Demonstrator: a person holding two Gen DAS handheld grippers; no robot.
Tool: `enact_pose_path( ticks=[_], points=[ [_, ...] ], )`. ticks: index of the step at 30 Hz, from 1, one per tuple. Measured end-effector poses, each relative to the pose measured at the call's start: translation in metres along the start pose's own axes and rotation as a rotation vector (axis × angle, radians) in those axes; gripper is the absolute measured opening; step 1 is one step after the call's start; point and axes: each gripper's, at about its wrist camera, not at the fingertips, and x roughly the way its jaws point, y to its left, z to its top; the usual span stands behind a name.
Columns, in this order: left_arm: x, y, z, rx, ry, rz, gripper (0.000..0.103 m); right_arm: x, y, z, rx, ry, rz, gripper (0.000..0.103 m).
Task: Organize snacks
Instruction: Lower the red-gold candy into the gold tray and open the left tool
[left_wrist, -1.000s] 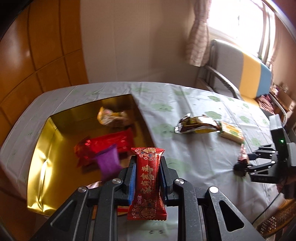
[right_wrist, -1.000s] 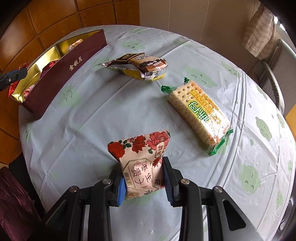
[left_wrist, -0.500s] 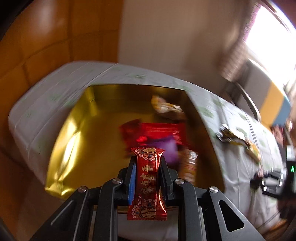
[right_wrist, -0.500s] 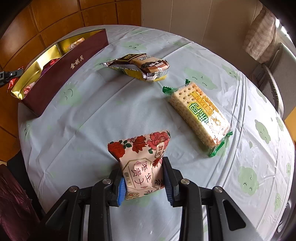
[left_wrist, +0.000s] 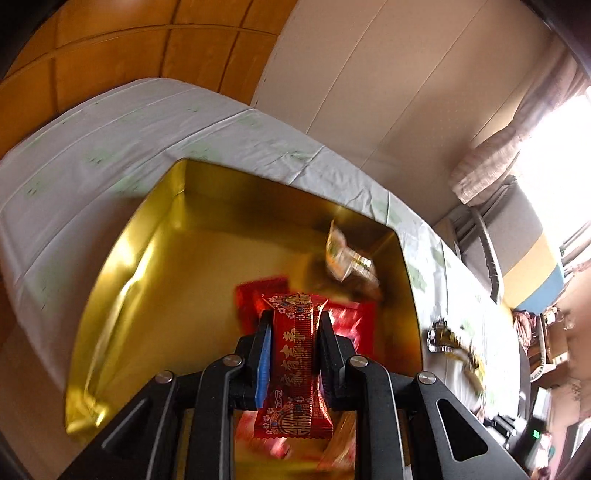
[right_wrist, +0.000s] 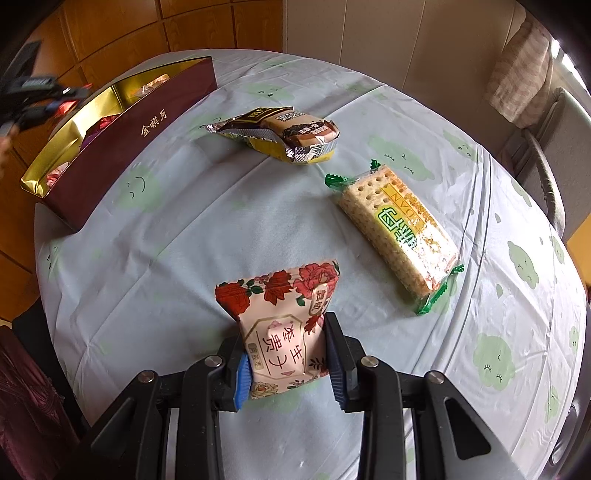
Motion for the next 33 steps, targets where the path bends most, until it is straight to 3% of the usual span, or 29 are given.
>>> enact_pose_path(
  ticks=[8, 19, 27, 33],
  points=[
    [0.054, -0.014, 0.039, -0.025, 0.054, 0.035, 0.023, 0.000, 0.000, 0.001, 0.005, -0.002, 0.005, 0.034],
    [0.081, -0.024, 0.040, 0.049, 0.050, 0.134, 0.023, 0.000, -0.001, 0.000, 0.004, -0.004, 0.002, 0.034],
    [0.065, -0.039, 0.031, 0.170, -0.063, 0.232, 0.023, 0.000, 0.000, 0.000, 0.005, -0.005, 0.003, 0.034],
    [0.041, -0.048, 0.025, 0.228, -0.159, 0.251, 0.023, 0.000, 0.000, 0.000, 0.006, -0.005, 0.003, 0.034]
  ],
)
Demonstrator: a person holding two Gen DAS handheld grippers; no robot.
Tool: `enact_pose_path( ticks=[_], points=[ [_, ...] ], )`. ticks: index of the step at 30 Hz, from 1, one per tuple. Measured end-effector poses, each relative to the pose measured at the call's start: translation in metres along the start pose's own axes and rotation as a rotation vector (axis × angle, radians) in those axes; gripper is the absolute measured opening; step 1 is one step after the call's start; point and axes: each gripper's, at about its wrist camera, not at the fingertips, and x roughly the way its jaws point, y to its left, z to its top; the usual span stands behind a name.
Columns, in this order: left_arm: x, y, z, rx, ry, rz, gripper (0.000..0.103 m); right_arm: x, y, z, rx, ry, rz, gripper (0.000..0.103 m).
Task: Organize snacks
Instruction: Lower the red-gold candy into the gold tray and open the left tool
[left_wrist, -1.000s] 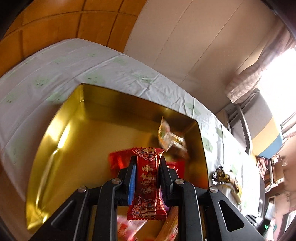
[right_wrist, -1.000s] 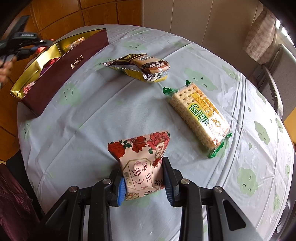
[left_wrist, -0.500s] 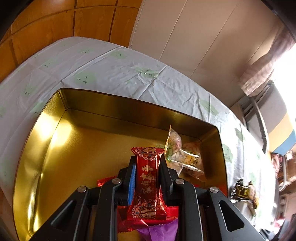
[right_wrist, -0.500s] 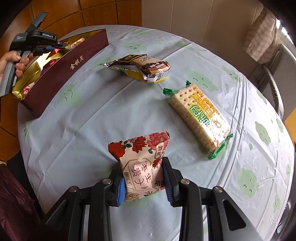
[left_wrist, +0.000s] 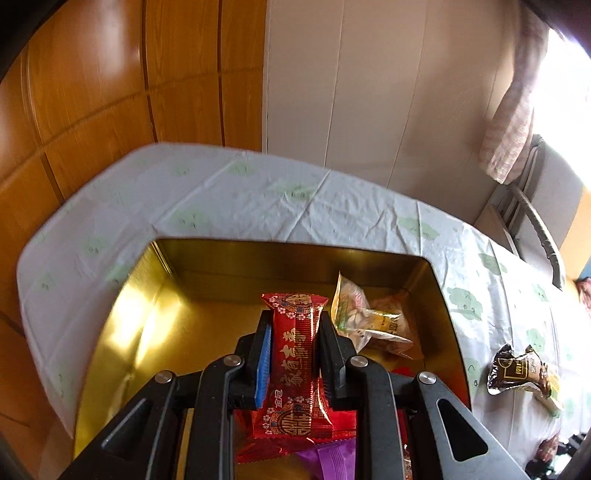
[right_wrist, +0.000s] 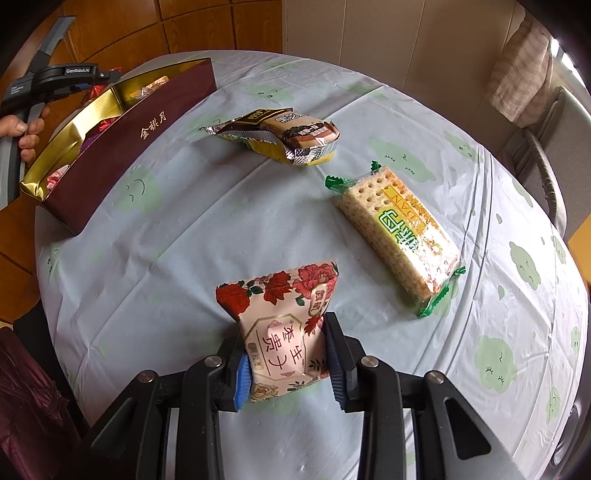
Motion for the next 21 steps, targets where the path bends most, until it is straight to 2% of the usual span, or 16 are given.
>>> enact_pose_path(
  ticks=[11, 21],
  points=[
    [-0.035, -0.008, 0.001, 0.062, -0.088, -0.010, 0.023, 0.000, 0.000, 0.000, 0.000, -0.001, 0.000, 0.034],
    [-0.031, -0.011, 0.003, 0.073, -0.061, -0.020, 0.023, 0.000, -0.001, 0.001, 0.000, -0.001, 0.000, 0.034]
  ],
)
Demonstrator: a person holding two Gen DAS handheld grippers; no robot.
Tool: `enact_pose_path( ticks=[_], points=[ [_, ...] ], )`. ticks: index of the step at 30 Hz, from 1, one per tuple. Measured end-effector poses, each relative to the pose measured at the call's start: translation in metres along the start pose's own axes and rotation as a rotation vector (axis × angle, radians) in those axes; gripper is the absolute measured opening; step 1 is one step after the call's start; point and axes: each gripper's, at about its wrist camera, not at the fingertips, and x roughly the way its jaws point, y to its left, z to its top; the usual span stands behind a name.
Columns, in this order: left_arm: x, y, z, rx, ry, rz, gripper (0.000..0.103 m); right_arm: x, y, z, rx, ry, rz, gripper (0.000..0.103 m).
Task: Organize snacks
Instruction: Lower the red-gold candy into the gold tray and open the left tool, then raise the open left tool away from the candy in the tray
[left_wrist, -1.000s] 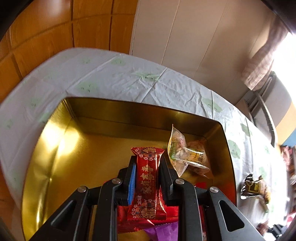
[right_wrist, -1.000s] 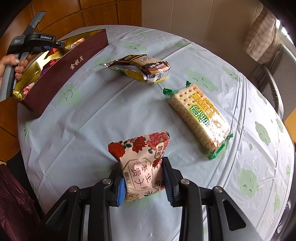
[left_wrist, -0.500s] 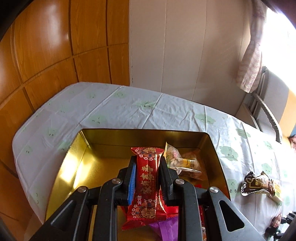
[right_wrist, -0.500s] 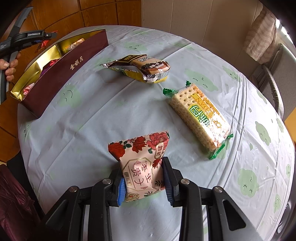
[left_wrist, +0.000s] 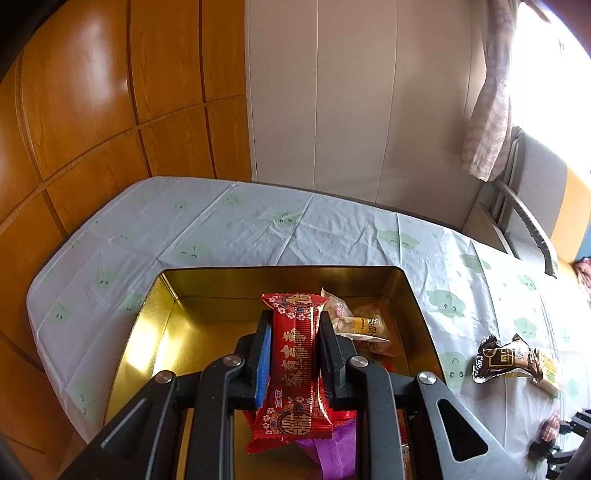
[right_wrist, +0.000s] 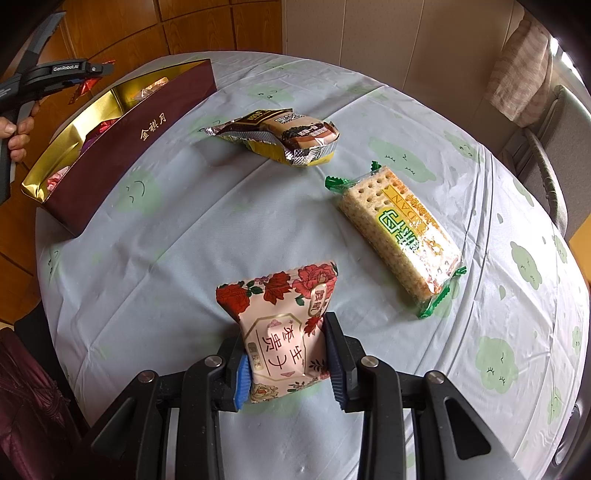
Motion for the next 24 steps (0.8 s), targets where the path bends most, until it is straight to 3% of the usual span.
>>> enact_pose_path(
  ticks=[5, 12, 14, 24],
  points=[
    [0.019, 0.000, 0.002, -0.008, 0.060, 0.001, 0.023, 0.000, -0.001, 0.000, 0.001, 0.000, 0.001, 0.034],
    [0.066, 0.007, 0.003, -0.051, 0.231, -0.043, 0.028, 0.001, -0.001, 0.001, 0.000, 0.000, 0.001, 0.034],
    [0.066, 0.012, 0.004, -0.075, 0.224, -0.048, 0.035, 0.001, -0.002, 0.001, -0.002, 0.000, 0.000, 0.034],
    [0.023, 0.043, -0.014, -0.129, 0.134, -0.022, 0.035, 0.001, 0.002, 0.003, -0.014, -0.001, -0.011, 0.034]
  ],
)
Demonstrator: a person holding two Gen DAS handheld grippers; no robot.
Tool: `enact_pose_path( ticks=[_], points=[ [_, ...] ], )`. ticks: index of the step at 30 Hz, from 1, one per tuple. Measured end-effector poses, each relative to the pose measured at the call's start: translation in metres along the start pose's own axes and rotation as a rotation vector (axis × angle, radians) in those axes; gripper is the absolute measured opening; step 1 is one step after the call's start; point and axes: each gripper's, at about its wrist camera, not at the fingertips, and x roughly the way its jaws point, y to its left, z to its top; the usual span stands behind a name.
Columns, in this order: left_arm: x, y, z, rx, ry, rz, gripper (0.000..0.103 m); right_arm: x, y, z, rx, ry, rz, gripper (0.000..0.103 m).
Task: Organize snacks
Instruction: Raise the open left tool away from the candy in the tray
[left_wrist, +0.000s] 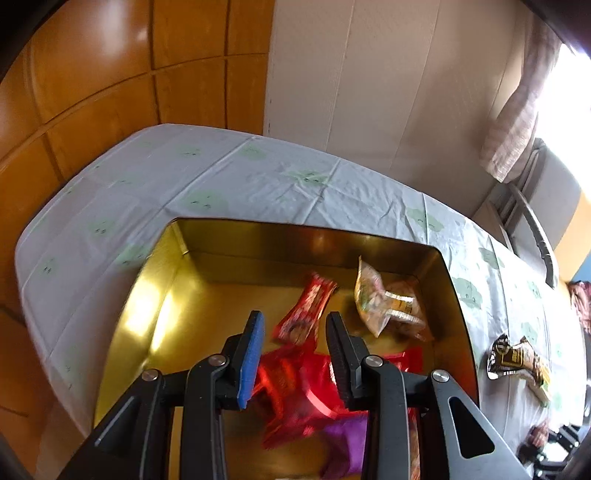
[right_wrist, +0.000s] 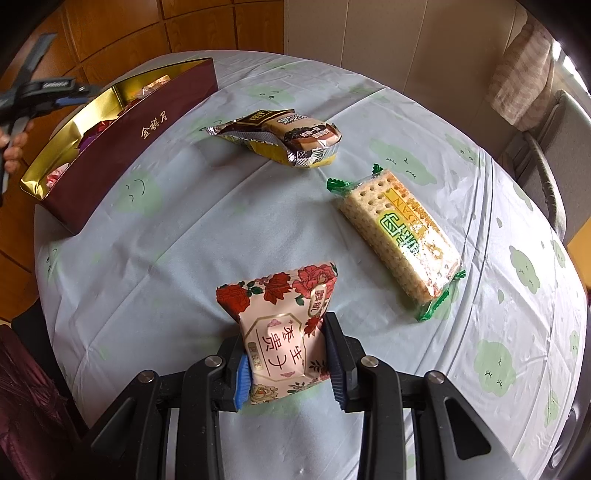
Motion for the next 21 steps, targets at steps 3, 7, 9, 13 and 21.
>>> enact_pose_path(
  ticks=[3, 7, 9, 13, 21],
  points=[
    [-0.015, 0.008, -0.014, -0.008, -0.024, 0.024, 0.035, 0.000, 0.001, -0.001, -0.002, -0.002, -0.004, 0.034],
    [-0.032, 0.017, -0.036, -0.015, -0.039, 0.050, 0.035, -0.001, 0.001, -0.002, -0.003, -0.006, -0.009, 0.034],
    [-0.041, 0.018, -0.049, -0.007, -0.046, 0.062, 0.035, -0.001, 0.001, -0.003, 0.005, -0.007, -0.007, 0.034],
    [-0.053, 0.021, -0.070, 0.013, -0.049, 0.072, 0.040, -0.001, 0.002, -0.004, 0.013, -0.008, -0.018, 0.034],
    [-0.063, 0.021, -0.092, 0.029, -0.047, 0.061, 0.042, -0.002, 0.010, -0.001, 0.066, 0.013, -0.082, 0.034]
  ],
)
